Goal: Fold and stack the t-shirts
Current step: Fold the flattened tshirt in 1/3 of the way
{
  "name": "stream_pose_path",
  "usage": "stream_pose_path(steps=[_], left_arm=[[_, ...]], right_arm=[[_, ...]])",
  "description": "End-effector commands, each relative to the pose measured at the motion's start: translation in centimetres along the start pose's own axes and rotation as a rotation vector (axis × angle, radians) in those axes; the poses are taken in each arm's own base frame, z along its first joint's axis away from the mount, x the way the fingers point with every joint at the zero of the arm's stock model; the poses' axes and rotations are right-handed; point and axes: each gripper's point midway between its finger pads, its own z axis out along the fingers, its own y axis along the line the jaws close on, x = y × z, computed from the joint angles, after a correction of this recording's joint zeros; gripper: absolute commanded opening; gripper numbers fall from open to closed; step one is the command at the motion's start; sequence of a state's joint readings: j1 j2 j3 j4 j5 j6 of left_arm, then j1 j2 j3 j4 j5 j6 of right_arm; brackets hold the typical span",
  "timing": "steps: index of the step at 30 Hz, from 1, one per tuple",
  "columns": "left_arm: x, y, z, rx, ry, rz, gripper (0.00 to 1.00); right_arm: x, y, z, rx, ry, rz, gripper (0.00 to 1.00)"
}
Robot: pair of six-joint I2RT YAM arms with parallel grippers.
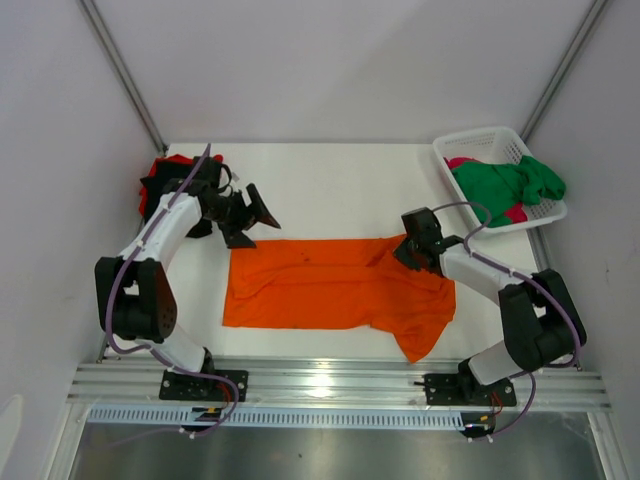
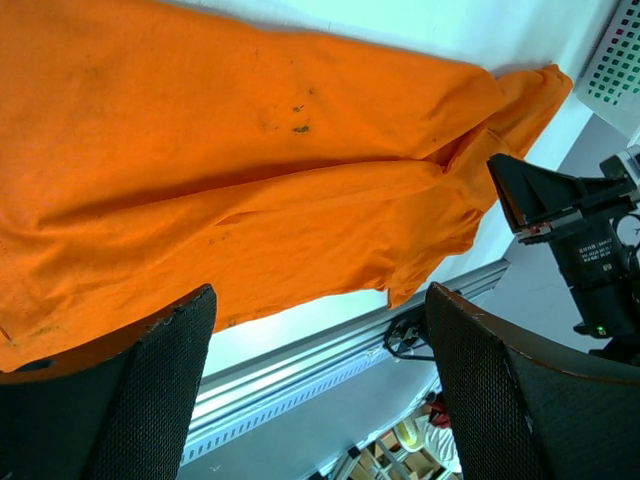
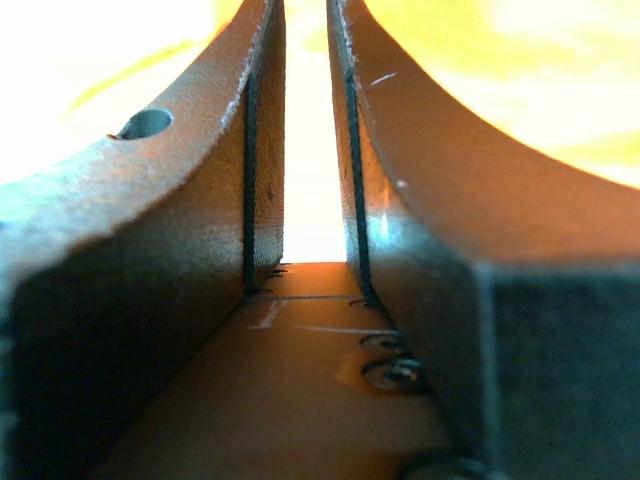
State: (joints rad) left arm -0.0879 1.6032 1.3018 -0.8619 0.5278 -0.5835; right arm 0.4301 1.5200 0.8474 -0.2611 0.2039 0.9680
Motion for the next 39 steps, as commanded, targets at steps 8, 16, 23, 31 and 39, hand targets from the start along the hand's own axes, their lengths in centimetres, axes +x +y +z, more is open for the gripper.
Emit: stream_pose_path(steps=[8, 16, 23, 31, 39], left_arm=[[0.0, -1.3, -1.1, 0.037, -0.017, 0.028, 0.88], [0.3, -0.9, -1.3, 0.022, -0.03, 0.033, 0.88], [0.4, -0.4, -0.7, 0.012, -0.019, 0.02, 0.88], [0.0, -0.6, -0.6, 0.017, -0.022, 0.024, 0.88], [0.1, -0.5, -0.4, 0.017, -0.017, 0.023, 0.88]], right_arm=[[1.0, -2.1, 1.7, 0.067, 0.042, 0.0, 0.22], [-0.1, -0.8, 1.9, 0.044, 0.009, 0.002, 0.25], [-2.1, 0.6, 0.8, -0.011, -0.061, 0.031, 0.27], [-1.7, -0.2, 1.8, 0.02, -0.043, 0.049, 0.27], [-1.1, -0.3, 2.8, 0.03, -0.018, 0.036, 0.26]])
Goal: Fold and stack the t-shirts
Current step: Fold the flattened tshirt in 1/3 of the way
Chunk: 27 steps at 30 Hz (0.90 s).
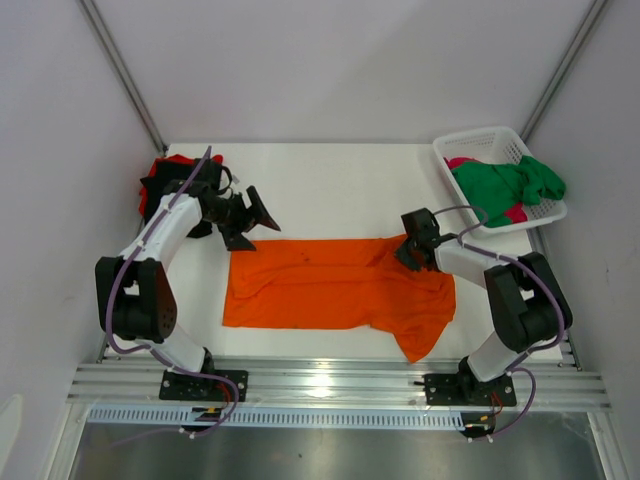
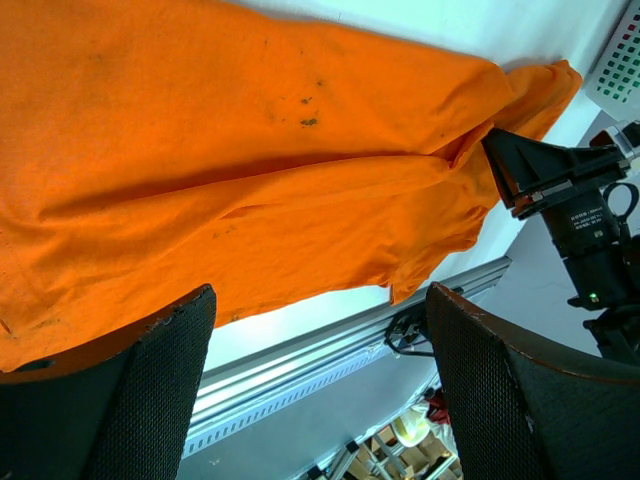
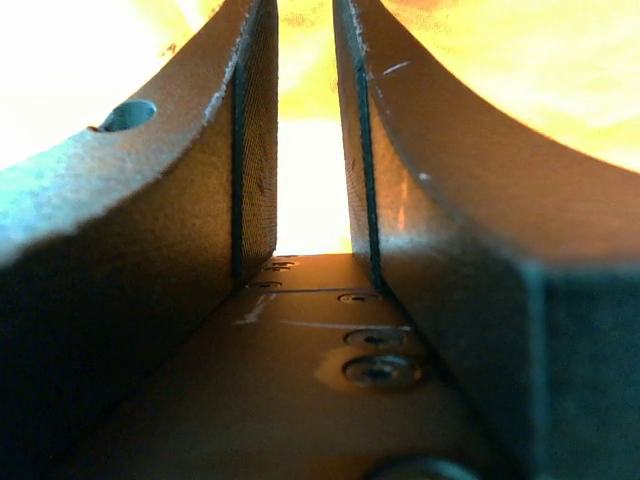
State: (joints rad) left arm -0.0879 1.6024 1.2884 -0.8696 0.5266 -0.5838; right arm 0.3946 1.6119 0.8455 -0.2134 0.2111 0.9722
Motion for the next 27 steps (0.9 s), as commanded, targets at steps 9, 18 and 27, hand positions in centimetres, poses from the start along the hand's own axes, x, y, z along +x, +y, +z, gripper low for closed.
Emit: stream_pose_path(steps=[9, 18, 27], left_arm=[[-0.3, -0.7, -0.4, 0.023, -0.026, 0.033, 0.88], [-0.6, -0.5, 0.0, 0.018, -0.018, 0.029, 0.88], [-0.5, -0.5, 0.5, 0.026, 0.005, 0.013, 0.87]], right_arm=[[-0.3, 1.3, 0.7, -0.033, 0.006, -0.013, 0.0], [-0.8, 1.2, -1.9, -0.064, -0.034, -0.027, 0.0], [0.1, -0.8, -6.6, -0.087, -0.047, -0.026, 0.0]])
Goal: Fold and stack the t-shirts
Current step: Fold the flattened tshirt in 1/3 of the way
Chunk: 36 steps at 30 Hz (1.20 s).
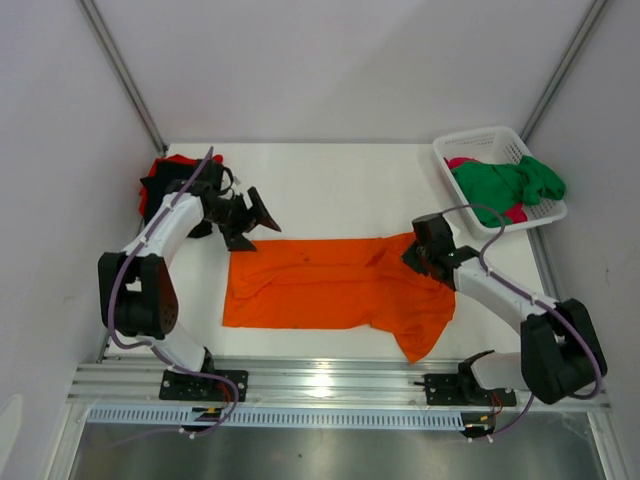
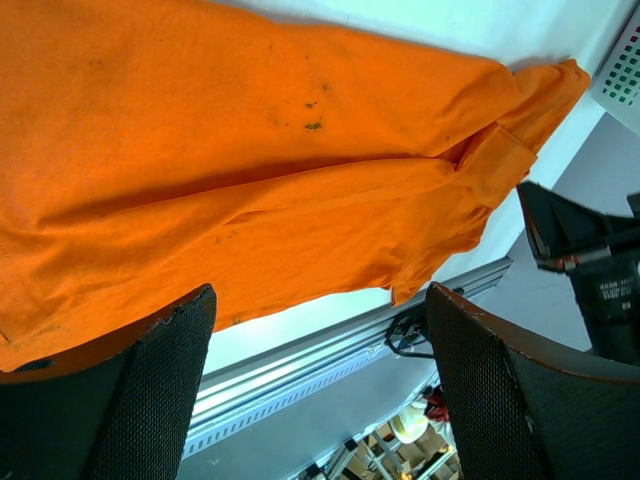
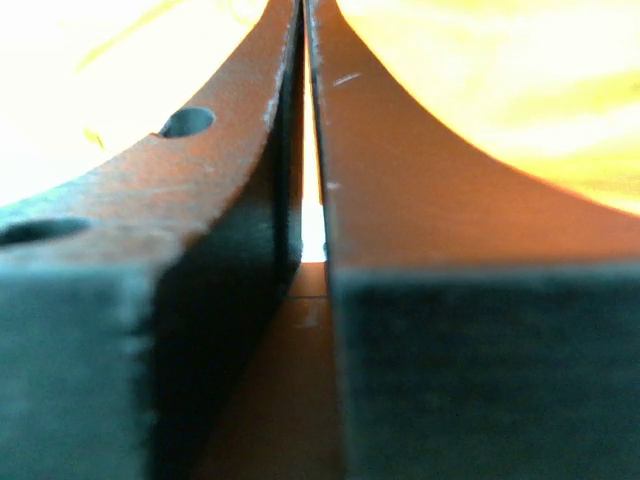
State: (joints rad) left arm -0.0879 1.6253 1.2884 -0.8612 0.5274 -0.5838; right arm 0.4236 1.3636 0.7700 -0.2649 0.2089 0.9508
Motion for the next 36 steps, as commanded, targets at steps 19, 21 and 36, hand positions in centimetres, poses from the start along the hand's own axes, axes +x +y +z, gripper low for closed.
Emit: stream_pose_path(steps=[19, 21, 36], left_arm=[[3.8, 0.5, -2.0, 0.009, 0.009, 0.02, 0.88], [3.8, 0.5, -1.9, 0.012, 0.012, 0.018, 0.88], [2.7, -1.2, 0.9, -0.001, 0.06, 0.04, 0.88]], right_arm=[[5.2, -8.0, -12.3, 0.147, 0.19, -0.045, 0.24], [5.5, -8.8, -12.9, 0.161, 0.197, -0.031, 0.24], [2.5, -3.3, -8.0, 0.027, 0.052, -0.062, 0.29]])
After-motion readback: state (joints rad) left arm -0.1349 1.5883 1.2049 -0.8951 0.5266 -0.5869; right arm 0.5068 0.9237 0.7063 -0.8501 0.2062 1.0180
